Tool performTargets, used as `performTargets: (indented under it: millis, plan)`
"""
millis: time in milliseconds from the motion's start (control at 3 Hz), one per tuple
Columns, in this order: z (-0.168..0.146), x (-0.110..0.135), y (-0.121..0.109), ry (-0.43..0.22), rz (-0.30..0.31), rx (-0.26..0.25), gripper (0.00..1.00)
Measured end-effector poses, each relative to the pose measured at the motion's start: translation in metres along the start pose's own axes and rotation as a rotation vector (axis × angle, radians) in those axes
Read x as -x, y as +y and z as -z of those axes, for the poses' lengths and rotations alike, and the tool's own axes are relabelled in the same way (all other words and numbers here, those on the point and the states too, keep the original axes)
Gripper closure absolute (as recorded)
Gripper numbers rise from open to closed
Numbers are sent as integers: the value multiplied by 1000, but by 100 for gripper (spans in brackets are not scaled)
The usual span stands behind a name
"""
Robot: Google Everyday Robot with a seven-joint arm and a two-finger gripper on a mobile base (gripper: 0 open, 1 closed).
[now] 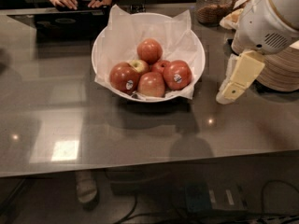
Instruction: Pick apple from white bowl
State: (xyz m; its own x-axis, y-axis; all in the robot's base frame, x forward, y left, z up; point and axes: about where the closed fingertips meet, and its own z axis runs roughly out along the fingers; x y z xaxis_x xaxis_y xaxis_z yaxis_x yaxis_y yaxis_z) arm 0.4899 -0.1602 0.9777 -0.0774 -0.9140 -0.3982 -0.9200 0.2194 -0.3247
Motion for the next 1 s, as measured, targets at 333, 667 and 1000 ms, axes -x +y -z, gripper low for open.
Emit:
performTargets:
  millis: [333, 667, 1000]
  plan:
    - [-27, 31, -14, -143, 24, 42, 0]
    - [-27, 31, -14, -143, 24, 41, 0]
    - [-39, 42, -25, -205, 22, 10, 0]
